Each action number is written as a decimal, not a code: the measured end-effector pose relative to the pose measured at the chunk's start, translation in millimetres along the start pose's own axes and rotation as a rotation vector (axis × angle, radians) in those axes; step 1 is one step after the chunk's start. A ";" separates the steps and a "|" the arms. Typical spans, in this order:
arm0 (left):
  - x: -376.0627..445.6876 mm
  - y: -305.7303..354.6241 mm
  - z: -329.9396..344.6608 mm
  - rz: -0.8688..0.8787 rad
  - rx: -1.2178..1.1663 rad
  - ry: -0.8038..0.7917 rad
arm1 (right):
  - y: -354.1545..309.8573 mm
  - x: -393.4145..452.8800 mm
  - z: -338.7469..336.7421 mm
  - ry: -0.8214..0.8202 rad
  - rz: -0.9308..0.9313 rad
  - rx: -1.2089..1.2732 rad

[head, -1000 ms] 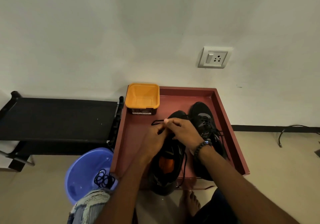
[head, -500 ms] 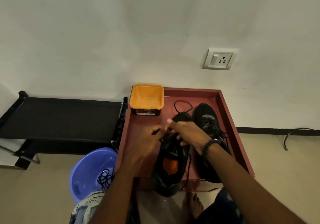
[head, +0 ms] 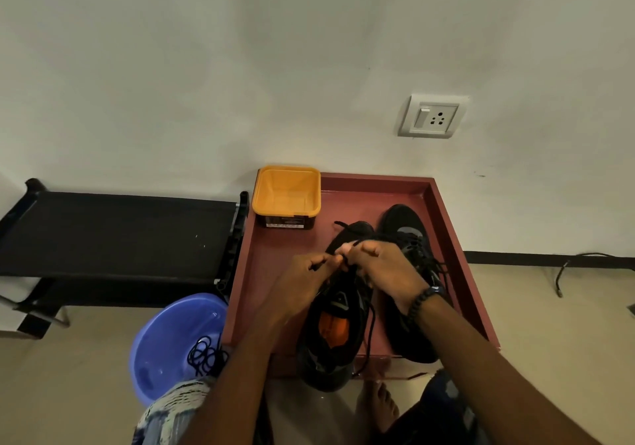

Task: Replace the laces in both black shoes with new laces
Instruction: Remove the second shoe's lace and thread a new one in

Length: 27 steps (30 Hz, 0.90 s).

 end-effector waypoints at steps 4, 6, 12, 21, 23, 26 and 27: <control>4.6 -8.5 -9.5 -0.005 0.052 0.071 | 16.1 8.6 -45.6 0.295 0.112 0.314; 4.9 -8.2 -9.1 -0.001 0.063 0.072 | 20.6 8.2 -41.3 0.241 0.122 0.354; 5.3 -10.7 9.2 0.010 0.093 0.046 | 26.2 -3.1 -13.8 0.111 0.113 0.288; -2.5 2.7 32.4 0.286 0.874 0.156 | 49.4 -3.5 -45.6 0.207 0.049 0.095; -0.9 3.8 34.9 0.270 0.876 0.192 | 48.9 -2.5 -46.3 0.213 -0.008 -0.043; 2.7 0.7 36.5 0.221 0.846 0.204 | 44.5 -1.0 -49.0 0.257 -0.065 -0.235; 4.0 -0.1 36.8 0.212 0.841 0.205 | 44.5 0.8 -49.2 0.266 -0.072 -0.263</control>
Point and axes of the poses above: each hand's wrist, its own x-axis towards the middle knuckle, its own z-axis out of the palm, y = z × x, the point moved 9 cm from there along x, towards the middle knuckle, and after that the axes turned 8 degrees about y, right-handed, at the moved point
